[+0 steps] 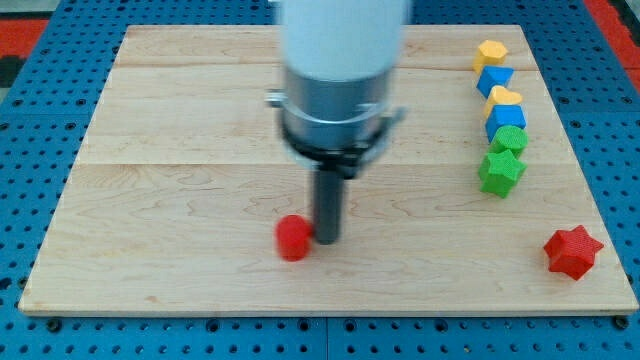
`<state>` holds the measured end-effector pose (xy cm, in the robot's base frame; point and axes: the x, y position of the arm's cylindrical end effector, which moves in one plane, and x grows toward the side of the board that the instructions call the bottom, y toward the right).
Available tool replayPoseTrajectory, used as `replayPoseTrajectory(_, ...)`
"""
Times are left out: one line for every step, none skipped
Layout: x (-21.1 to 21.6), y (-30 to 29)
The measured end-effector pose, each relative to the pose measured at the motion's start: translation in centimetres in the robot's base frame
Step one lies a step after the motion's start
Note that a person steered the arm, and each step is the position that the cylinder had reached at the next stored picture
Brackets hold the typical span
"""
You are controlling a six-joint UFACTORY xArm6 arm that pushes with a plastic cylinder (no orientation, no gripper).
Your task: Move the green star towards the top of the red circle
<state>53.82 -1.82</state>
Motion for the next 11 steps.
replayPoseTrajectory(-0.2,10.5)
replayPoseTrajectory(-2.0,17.6)
replayPoseTrajectory(-3.1,26.1)
replayPoseTrajectory(-5.8,27.4)
replayPoseTrajectory(-8.2,22.7)
replayPoseTrajectory(-8.3,15.0)
replayPoseTrajectory(-8.2,8.0)
replayPoseTrajectory(-8.1,9.7)
replayPoseTrajectory(-5.4,12.7)
replayPoseTrajectory(-5.4,6.4)
replayPoseTrajectory(-6.5,1.2)
